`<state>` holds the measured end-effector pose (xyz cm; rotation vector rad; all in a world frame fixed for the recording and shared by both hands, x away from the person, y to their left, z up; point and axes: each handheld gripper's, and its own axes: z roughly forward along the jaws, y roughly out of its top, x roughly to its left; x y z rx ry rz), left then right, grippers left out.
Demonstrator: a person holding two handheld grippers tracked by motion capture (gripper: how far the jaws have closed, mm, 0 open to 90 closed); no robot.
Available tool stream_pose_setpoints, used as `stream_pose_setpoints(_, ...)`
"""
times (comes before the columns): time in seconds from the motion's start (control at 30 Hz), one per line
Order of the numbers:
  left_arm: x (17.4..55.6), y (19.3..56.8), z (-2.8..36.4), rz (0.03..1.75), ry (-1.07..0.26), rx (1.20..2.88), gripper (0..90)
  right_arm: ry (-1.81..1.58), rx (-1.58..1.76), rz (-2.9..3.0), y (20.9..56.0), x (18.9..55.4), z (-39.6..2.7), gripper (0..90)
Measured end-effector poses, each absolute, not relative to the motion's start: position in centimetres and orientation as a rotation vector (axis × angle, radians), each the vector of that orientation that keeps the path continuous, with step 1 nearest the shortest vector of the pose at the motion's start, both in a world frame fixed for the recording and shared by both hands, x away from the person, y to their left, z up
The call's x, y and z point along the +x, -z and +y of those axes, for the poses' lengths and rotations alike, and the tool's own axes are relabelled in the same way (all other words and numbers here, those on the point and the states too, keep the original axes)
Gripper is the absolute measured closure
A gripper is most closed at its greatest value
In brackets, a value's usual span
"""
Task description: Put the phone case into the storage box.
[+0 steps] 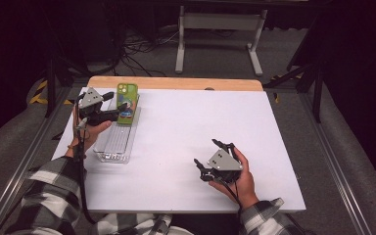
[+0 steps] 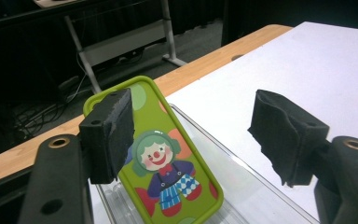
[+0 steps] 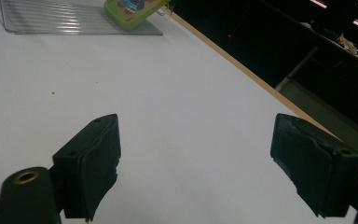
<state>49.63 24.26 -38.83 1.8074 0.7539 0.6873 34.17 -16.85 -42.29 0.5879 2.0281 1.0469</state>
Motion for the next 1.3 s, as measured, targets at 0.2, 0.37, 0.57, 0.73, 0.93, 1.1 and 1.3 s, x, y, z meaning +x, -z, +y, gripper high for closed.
stream_pose_setpoints(0.2,49.3,38.9,24.2,0.767,-0.682,1.8,25.3,-1.05,0.586,2.029,42.3,34.2,-16.8,16.6)
stream_pose_setpoints(0.37,49.0,39.0,24.0,0.773,-0.686,1.795,21.1,-1.05,0.578,2.025,42.2,34.1,-16.8,16.6)
stream_pose_setpoints(0.57,48.3,38.9,24.0,0.764,-0.684,1.788,15.9,-1.062,0.582,2.018,42.0,34.1,-17.0,16.4)
stream_pose_setpoints(0.73,47.6,38.8,23.7,0.748,-0.687,1.782,11.1,-1.071,0.581,2.016,41.9,34.0,-17.1,16.1)
stream_pose_setpoints(0.93,46.9,38.6,23.9,0.741,-0.678,1.772,8.0,-1.083,0.58,2.012,41.8,34.0,-17.2,15.7)
stream_pose_setpoints(1.1,46.3,38.4,23.9,0.729,-0.677,1.755,7.3,-1.099,0.585,2.004,41.7,34.0,-17.3,15.2)
stream_pose_setpoints(1.3,45.7,38.2,24.0,0.72,-0.684,1.753,6.3,-1.115,0.586,1.996,41.5,33.9,-17.4,14.9)
